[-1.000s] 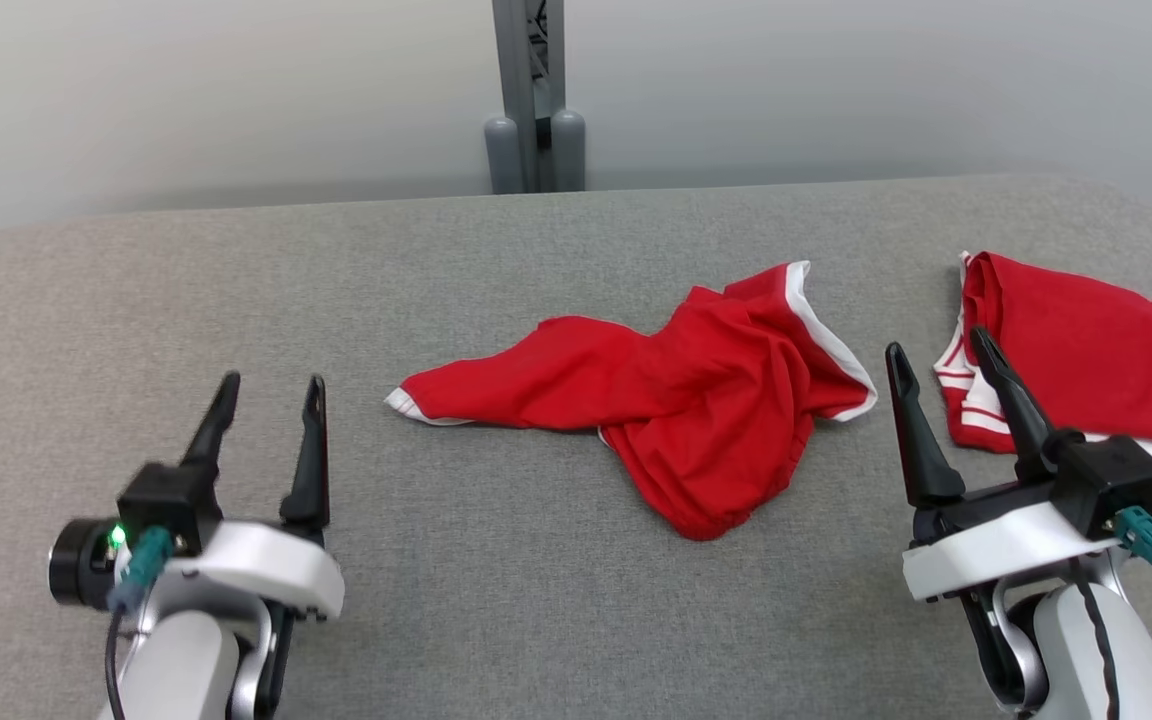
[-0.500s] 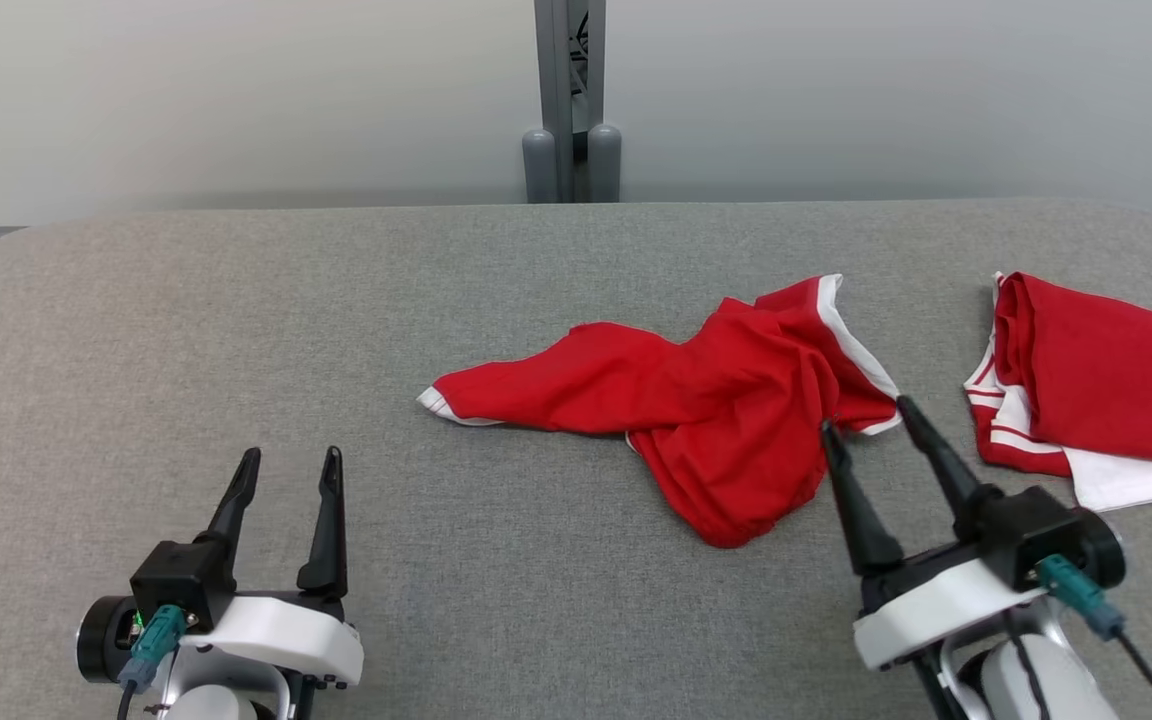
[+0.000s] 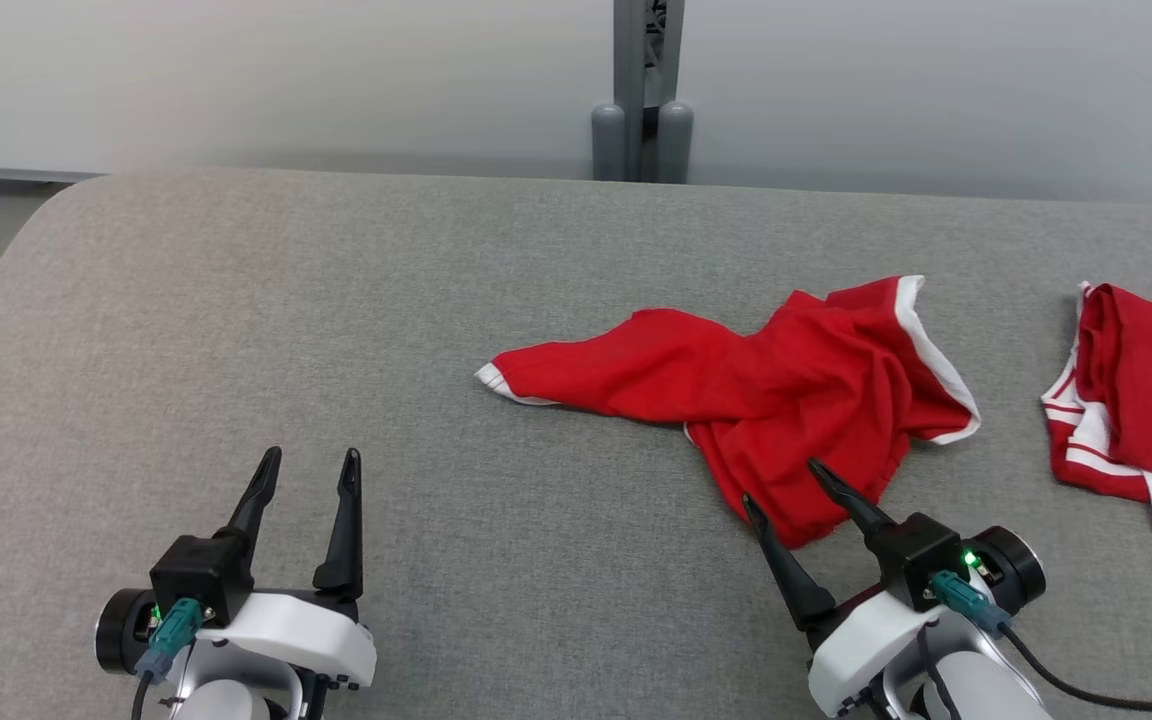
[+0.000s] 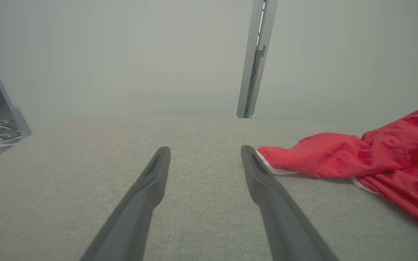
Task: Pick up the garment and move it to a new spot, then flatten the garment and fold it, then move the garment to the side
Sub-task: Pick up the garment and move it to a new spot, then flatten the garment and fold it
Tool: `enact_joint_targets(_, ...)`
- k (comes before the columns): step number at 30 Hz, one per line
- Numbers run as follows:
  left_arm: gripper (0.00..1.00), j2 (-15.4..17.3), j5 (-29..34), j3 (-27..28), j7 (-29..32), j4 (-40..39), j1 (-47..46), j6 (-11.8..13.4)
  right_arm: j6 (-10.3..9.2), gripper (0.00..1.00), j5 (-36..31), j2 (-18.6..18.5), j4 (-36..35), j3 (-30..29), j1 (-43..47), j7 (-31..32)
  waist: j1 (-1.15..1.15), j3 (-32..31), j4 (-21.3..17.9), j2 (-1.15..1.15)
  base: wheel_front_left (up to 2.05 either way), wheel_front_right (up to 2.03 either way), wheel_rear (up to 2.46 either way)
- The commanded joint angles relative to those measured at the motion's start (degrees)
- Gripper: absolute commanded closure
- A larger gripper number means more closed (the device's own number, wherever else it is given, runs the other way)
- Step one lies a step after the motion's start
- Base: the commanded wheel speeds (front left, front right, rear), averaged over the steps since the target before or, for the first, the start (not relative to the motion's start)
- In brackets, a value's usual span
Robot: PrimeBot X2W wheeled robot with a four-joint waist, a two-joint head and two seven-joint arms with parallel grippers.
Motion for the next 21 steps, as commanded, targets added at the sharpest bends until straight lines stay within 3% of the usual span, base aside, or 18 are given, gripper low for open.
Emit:
enact_joint_targets(1, 0.00, 0.14, 0.18, -0.14, -0.15, 0.21, -1.37, -0.27, -0.02, 0.00, -0.45, -0.37, 1.20, -0.21, -1.27, -0.10, 0.00, 0.76, 1.42, 0.00, 0.00, 0.00, 0.00)
enact_joint_targets(12, 0.00, 0.11, -2.37, -2.39, -0.14, 0.45, -2.28, 0.68, -0.02, 0.00, -6.21, 0.58, 17.50, -4.33, -7.09, -0.09, 0.00, 2.72, 6.08, 0.00, 0.00, 0.00, 0.00)
enact_joint_targets(13, 0.00, 0.11, -2.55, -2.55, -0.15, 0.46, -2.39, 0.72, -0.02, 0.17, -6.43, 0.77, 18.42, -4.70, -7.58, -0.09, 0.00, 2.81, 6.26, 0.00, 0.00, 0.00, 0.00)
enact_joint_targets(14, 0.00, 0.14, -2.51, -2.63, -0.14, 0.45, -2.41, 0.86, -0.02, 0.96, -6.67, 0.85, 19.01, -4.92, -8.12, -0.09, 0.00, 2.89, 6.38, 0.00, 0.00, 0.00, 0.00)
enact_joint_targets(15, 0.00, 0.11, -2.56, -2.73, -0.14, 0.42, -2.49, 1.01, -0.02, 1.00, -6.79, 0.88, 19.34, -5.12, -8.57, -0.09, 0.00, 2.96, 6.47, 0.00, 0.00, 0.00, 0.00)
enact_joint_targets(21, 0.00, 0.11, -2.69, -2.25, -0.14, 0.58, -2.22, 1.47, -0.02, 1.00, -3.68, 2.00, 15.27, -2.04, -9.64, -0.10, 0.00, 2.55, 5.76, 0.00, 0.00, 0.00, 0.00)
